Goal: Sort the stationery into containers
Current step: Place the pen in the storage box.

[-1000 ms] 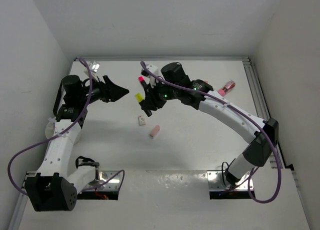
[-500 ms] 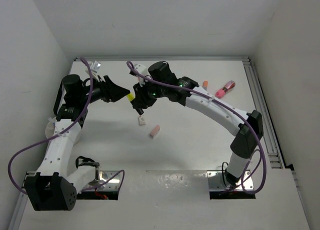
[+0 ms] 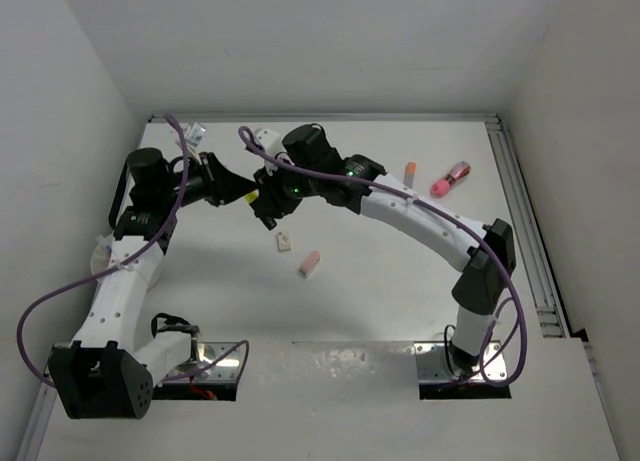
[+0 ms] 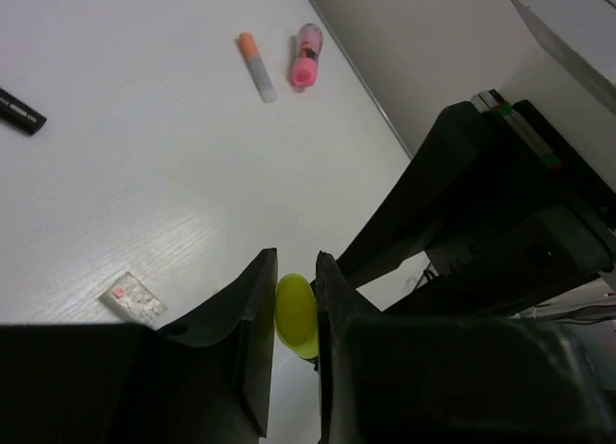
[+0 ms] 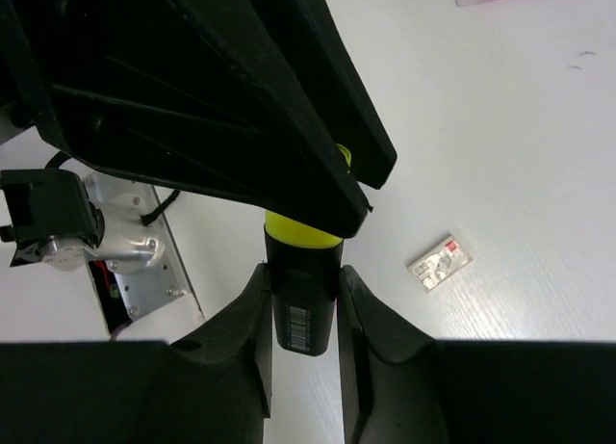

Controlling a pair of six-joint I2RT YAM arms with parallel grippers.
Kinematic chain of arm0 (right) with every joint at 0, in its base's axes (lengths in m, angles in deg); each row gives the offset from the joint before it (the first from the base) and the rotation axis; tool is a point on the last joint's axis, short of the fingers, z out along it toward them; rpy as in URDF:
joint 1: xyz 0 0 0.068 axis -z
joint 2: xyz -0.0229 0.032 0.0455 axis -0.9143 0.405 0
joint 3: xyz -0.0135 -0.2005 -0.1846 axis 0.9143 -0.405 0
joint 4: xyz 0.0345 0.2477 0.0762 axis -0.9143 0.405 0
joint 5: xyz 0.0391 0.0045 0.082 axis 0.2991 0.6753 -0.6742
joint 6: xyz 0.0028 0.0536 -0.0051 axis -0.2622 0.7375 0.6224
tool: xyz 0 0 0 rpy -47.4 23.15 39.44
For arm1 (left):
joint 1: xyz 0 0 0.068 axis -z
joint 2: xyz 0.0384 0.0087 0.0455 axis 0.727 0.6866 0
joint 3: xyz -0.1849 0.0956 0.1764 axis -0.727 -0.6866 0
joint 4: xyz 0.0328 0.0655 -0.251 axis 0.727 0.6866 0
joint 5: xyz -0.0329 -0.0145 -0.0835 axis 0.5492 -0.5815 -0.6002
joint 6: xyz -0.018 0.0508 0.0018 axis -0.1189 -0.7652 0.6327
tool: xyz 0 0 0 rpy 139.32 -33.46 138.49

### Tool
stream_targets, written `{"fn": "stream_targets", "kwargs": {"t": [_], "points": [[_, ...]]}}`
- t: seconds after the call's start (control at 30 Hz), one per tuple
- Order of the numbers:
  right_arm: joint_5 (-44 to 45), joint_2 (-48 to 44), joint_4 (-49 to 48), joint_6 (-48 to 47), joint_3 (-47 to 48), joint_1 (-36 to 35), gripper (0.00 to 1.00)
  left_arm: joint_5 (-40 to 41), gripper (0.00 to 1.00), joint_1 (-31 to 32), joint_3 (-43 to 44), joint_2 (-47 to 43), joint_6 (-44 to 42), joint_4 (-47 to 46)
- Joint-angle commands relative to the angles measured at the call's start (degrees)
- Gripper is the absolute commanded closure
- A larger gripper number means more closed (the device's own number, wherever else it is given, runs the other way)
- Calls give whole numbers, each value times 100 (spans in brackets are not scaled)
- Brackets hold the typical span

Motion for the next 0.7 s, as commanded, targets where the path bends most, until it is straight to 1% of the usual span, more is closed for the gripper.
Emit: {"fn": "stream_targets", "kwargs": {"t": [0.0, 0.03, 0.07, 0.1, 0.17, 0.2, 0.23, 0.27, 0.3, 0.33, 0.37, 0.4, 0.43, 0.47, 0.53, 0.57, 0.6, 0.63, 0.67], "points": [[16, -38, -271, -84, 394, -61, 89, 202, 97, 25, 302, -64, -658, 300], [25, -47, -289, -75, 395, -18, 79, 291, 100, 7, 400, -47, -835, 504], [17, -82, -280, -58, 412, 87, 56, 388, 100, -10, 514, -3, -993, 671], [-9, -109, -237, -40, 430, 167, 47, 520, 100, -80, 750, 6, -1360, 1064], [-246, -205, -166, 56, 447, 474, 36, 1238, 100, -142, 1102, 172, -1828, 1619], [-360, -232, -149, 109, 456, 632, 35, 1659, 100, -177, 1487, 243, -2239, 2179], [-579, -275, -79, 153, 448, 772, 34, 2533, 100, -177, 1664, 374, -2452, 2402], [-677, -363, -35, 197, 430, 1078, 34, 2995, 100, -195, 1831, 436, -2619, 2778], [-747, -416, 53, 197, 412, 1212, 34, 3852, 100, -239, 2112, 489, -2882, 2912], [-844, -442, 115, 162, 395, 1509, 34, 4243, 100, -274, 2201, 577, -3006, 3036], [-897, -504, 298, 136, 430, 1651, 34, 4561, 100, -309, 2307, 656, -3338, 3289], [-950, -513, 404, 127, 482, 1801, 34, 5138, 100, -318, 2430, 761, -3455, 3405], [-1037, -504, 518, 127, 535, 2046, 35, 5544, 100, -353, 2422, 788, -3560, 3510], [-1082, -583, 607, 135, 535, 2170, 35, 5783, 100, -458, 2387, 788, -3831, 3538], [-1135, -723, 581, 153, 396, 2443, 35, 5891, 100, -564, 2054, 631, -4087, 3407], [-1135, -768, 590, 144, 282, 2496, 35, 5908, 100, -651, 1905, 543, -4358, 3319], [-1161, -864, 607, 92, 202, 2601, 35, 5865, 100, -730, 1608, 377, -4674, 3161], [-1179, -891, 660, 74, 175, 2645, 35, 5769, 100, -766, 1431, 271, -4843, 3038], [-1196, -943, 660, 65, 140, 2672, 36, 5620, 100, -792, 1220, -17, -4992, 2863]]}}
